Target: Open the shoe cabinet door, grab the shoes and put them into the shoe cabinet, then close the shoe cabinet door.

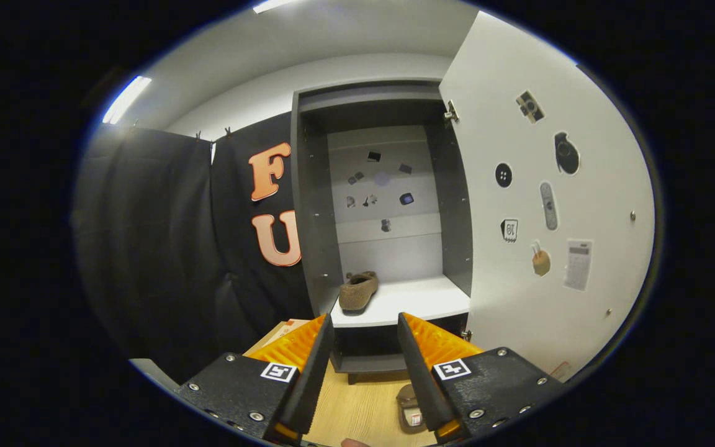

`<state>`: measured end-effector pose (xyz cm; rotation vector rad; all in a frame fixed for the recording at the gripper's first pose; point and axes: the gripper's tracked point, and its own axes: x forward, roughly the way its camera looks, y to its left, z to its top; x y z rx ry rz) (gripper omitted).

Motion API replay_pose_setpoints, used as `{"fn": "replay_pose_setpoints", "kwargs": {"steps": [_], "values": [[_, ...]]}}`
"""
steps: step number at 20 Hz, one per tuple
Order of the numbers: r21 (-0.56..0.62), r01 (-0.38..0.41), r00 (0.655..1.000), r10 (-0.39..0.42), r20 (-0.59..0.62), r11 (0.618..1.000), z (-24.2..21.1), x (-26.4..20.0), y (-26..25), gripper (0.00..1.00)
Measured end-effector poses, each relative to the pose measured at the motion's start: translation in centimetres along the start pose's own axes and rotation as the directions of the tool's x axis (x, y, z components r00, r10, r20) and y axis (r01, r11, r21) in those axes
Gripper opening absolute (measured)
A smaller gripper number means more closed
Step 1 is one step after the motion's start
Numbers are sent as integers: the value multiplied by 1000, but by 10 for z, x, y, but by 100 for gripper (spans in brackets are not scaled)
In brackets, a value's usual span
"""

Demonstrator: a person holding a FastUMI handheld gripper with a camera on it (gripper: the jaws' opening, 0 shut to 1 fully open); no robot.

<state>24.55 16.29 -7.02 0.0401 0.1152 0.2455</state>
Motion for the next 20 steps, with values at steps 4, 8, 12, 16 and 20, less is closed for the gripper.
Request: {"fn": "replay_pose_setpoints", "kwargs": {"steps": [4, 8, 12, 16, 20], "values": [[-23, 2, 997, -3, -79, 1000, -62, 25, -17, 66], [-75, 0, 985, -13, -174, 997, -132, 46, -34, 66], [-57, -13, 950, -6, -312, 998, -213, 56, -47, 66], [-59, -16, 893, -12, -450, 998, -301, 64, -70, 66], [-63, -35, 846, -4, -533, 997, -361, 68, -79, 59]]}}
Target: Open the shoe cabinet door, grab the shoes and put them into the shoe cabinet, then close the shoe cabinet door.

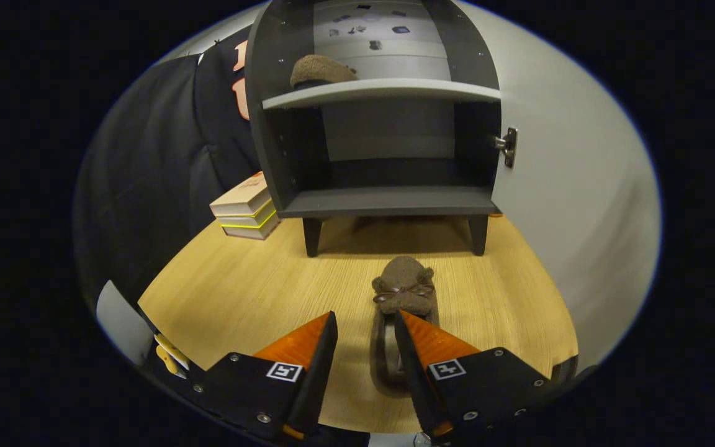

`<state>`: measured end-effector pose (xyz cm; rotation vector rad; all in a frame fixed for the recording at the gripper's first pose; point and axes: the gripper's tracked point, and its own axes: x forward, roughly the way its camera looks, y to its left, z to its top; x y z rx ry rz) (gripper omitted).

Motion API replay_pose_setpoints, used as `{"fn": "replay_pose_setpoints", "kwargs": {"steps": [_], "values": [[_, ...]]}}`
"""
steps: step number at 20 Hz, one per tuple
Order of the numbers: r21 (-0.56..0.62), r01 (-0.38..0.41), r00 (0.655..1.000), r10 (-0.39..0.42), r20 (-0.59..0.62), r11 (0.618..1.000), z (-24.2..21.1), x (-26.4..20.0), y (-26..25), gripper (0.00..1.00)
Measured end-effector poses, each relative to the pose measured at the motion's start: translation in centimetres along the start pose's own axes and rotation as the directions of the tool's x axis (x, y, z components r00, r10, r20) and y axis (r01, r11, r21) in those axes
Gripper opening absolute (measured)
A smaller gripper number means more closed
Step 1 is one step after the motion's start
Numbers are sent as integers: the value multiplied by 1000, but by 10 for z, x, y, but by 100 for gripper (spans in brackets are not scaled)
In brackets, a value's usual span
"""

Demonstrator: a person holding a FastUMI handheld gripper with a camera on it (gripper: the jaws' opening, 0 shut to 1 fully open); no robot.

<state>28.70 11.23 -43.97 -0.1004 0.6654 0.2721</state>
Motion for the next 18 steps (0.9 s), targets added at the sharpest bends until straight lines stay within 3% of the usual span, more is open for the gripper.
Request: {"fn": "replay_pose_setpoints", "kwargs": {"steps": [5, 10, 17, 18], "values": [[-4, 4, 998, -5, -56, 1000, -26, 43, -12, 48], [-44, -2, 998, -1, -62, 999, -23, 80, -11, 37], [-74, 30, 997, -35, -75, 997, -21, 103, -13, 6], [-79, 37, 995, -44, -86, 996, -21, 102, -14, 5]]}}
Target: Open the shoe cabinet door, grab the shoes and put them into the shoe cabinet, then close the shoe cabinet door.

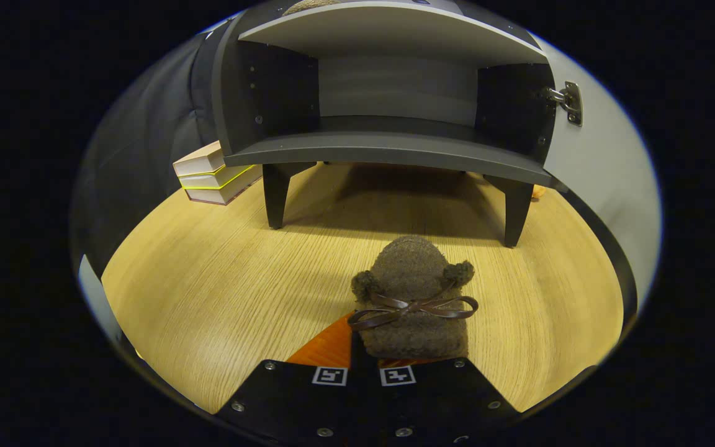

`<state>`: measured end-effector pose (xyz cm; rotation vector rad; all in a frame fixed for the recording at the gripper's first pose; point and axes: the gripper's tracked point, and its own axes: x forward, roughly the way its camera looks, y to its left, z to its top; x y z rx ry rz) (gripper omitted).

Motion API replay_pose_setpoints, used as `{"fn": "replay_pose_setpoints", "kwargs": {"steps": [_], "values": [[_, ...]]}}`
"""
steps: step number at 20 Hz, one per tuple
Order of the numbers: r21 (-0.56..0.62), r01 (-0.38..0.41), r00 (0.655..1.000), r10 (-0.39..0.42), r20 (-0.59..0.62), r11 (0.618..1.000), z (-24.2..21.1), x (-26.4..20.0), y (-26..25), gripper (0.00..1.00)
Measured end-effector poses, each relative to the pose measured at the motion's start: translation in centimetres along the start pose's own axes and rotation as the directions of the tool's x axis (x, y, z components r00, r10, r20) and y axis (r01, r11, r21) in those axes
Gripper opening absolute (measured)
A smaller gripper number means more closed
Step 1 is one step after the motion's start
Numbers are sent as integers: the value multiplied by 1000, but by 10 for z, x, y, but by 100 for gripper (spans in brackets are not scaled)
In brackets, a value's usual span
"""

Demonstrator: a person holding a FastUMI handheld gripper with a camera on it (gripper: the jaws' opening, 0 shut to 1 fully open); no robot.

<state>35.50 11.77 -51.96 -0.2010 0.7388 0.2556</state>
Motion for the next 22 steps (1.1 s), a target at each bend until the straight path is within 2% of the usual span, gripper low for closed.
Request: {"fn": "replay_pose_setpoints", "kwargs": {"steps": [3, 9, 11, 16, 22], "values": [[-7, 2, 1000, -2, 6, 1000, 12, -19, 1, 4], [-37, 23, 997, -20, 75, 999, 64, -89, -4, 4], [-37, 40, 992, -35, 118, 999, 93, -116, -5, 3], [-14, 23, 972, -19, 235, 1000, 181, -178, 0, 3], [-28, 62, 944, -50, 327, 998, 272, -206, -15, 3]]}}
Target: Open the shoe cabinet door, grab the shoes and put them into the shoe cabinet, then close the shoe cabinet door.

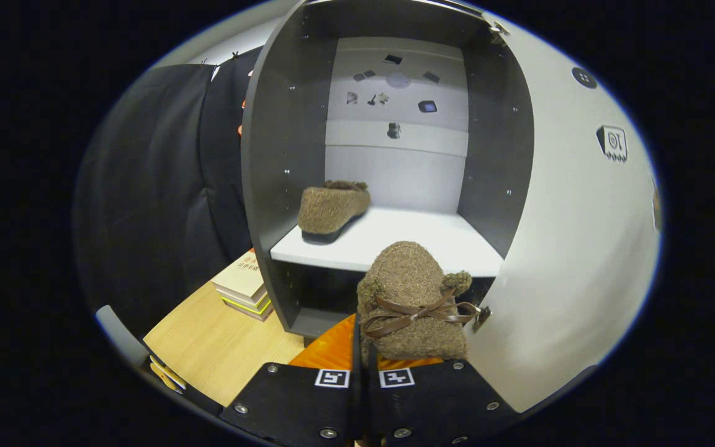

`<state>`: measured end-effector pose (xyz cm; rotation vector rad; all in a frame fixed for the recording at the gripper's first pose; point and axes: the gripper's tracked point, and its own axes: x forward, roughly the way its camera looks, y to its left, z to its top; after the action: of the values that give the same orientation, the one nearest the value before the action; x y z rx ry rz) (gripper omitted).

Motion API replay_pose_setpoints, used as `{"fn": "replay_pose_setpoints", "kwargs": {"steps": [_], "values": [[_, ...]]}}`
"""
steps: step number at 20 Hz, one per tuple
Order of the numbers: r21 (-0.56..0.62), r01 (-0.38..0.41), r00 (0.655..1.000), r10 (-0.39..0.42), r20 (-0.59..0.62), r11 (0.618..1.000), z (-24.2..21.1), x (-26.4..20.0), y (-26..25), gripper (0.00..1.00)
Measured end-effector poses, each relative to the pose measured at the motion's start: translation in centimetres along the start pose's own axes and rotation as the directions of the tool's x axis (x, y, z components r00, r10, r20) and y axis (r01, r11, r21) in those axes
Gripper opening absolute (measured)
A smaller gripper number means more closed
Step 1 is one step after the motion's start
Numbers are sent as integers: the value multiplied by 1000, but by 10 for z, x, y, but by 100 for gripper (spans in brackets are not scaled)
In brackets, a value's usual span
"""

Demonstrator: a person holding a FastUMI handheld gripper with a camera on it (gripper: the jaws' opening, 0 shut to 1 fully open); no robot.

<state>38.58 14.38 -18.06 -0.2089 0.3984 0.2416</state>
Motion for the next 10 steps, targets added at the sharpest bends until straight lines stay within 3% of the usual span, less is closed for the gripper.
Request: {"fn": "replay_pose_setpoints", "kwargs": {"steps": [10], "values": [[-12, -11, 1000, 11, -8, 1000, 67, 96, -17, 3]]}}
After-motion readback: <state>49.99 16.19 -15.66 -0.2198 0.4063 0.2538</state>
